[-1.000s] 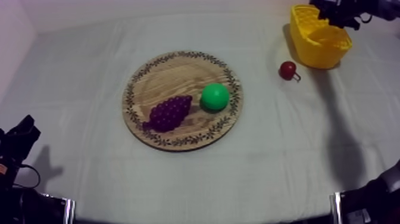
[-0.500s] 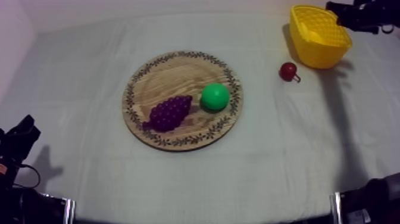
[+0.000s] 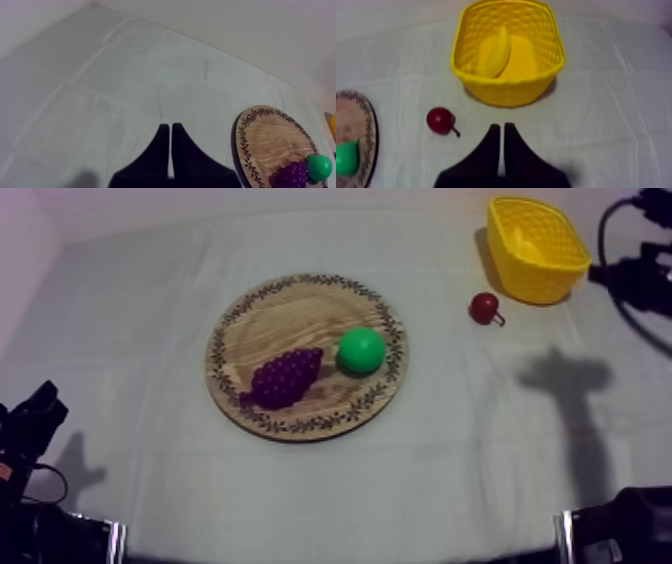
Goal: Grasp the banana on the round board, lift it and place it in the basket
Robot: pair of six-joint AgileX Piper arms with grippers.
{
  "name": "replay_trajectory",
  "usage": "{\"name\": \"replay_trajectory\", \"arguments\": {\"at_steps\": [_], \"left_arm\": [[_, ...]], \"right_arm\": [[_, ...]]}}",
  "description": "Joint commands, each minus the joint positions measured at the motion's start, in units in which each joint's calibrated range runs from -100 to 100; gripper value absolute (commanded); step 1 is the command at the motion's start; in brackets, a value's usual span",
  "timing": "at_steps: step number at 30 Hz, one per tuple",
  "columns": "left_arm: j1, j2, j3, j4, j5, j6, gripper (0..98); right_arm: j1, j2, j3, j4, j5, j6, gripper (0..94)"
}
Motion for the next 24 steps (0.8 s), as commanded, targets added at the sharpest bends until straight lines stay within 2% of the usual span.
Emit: {"name": "replay_trajectory", "arguments": {"at_steps": [1,7,18,24], "left_arm": [[-0.01,-0.05,-0.01,-0.03,0.0,-0.01,0.1],[-0.01,-0.05,-0.01,-0.03,0.0,0.01,0.1],[-0.01,-0.05,-0.01,-0.03,0.0,-0.02,0.1],[-0.01,-0.05,-0.01,-0.03,0.0,-0.01,0.1]], "right_arm": [[0.13,-15.83,12.22,0.13,1.32,0.91,0.5],[-0.23,-31.92,20.25,5.82,10.69,-3.77,0.5],[-1.78,-53.29,28.29,8.4,23.07,-5.5,0.5],[-2.07,-58.7,31.99,9.81,24.44,-6.6,0.5]]}}
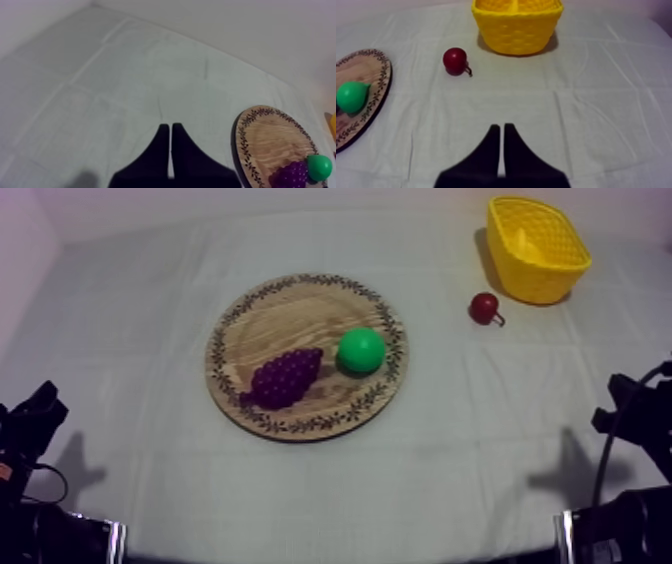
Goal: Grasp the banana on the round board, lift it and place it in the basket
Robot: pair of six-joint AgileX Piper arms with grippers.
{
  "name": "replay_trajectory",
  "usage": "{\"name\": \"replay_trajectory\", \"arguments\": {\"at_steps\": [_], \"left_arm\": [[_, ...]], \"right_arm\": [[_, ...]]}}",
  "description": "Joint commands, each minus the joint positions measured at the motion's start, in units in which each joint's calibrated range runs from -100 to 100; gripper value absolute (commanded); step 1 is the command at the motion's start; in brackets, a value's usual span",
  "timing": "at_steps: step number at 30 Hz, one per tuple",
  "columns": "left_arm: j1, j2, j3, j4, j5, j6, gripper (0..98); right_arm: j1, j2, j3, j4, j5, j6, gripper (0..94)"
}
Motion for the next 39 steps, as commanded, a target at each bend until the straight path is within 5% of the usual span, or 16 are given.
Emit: {"name": "replay_trajectory", "arguments": {"at_steps": [1,7,19,39], "left_arm": [[-0.01,-0.05,-0.01,-0.03,0.0,0.0,0.1],[-0.01,-0.05,-0.01,-0.03,0.0,0.01,0.1],[-0.01,-0.05,-0.01,-0.03,0.0,-0.02,0.1],[-0.01,-0.05,-0.01,-0.03,0.0,0.01,0.1]], "right_arm": [[0.44,-1.86,1.2,0.05,-0.84,-0.46,0.5],[0.94,-2.33,2.27,0.13,-1.56,-1.55,0.5],[1.75,-2.39,2.96,0.05,-4.1,5.36,0.5],[1.76,-2.39,2.97,0.05,-4.17,5.67,0.5]]}}
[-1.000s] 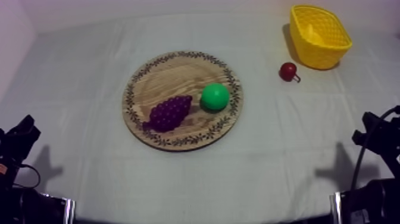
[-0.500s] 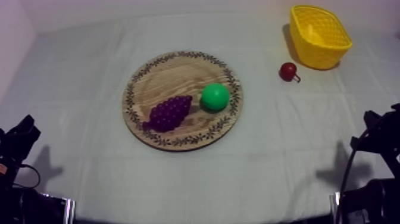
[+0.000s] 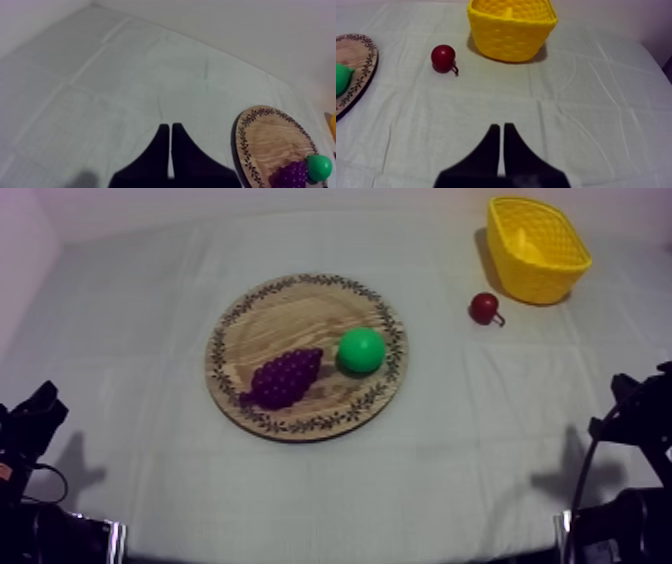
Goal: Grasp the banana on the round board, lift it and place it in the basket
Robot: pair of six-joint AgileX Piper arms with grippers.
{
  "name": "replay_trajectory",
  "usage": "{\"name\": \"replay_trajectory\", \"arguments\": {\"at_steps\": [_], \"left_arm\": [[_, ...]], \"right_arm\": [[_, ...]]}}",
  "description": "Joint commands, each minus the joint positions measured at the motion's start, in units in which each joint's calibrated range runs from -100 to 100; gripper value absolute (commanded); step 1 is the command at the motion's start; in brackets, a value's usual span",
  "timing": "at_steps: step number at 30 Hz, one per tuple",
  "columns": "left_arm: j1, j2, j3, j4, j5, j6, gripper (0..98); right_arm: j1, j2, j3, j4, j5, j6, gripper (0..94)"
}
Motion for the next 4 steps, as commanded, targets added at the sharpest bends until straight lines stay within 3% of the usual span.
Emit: {"name": "replay_trajectory", "arguments": {"at_steps": [1,4], "left_arm": [[-0.01,-0.05,-0.01,-0.03,0.0,0.01,0.1],[-0.01,-0.05,-0.01,-0.03,0.0,0.01,0.1]], "right_arm": [[0.03,-0.02,0.05,-0.07,-0.01,-0.06,0.5],[0.03,-0.02,0.05,-0.07,-0.01,-0.06,0.5]]}}
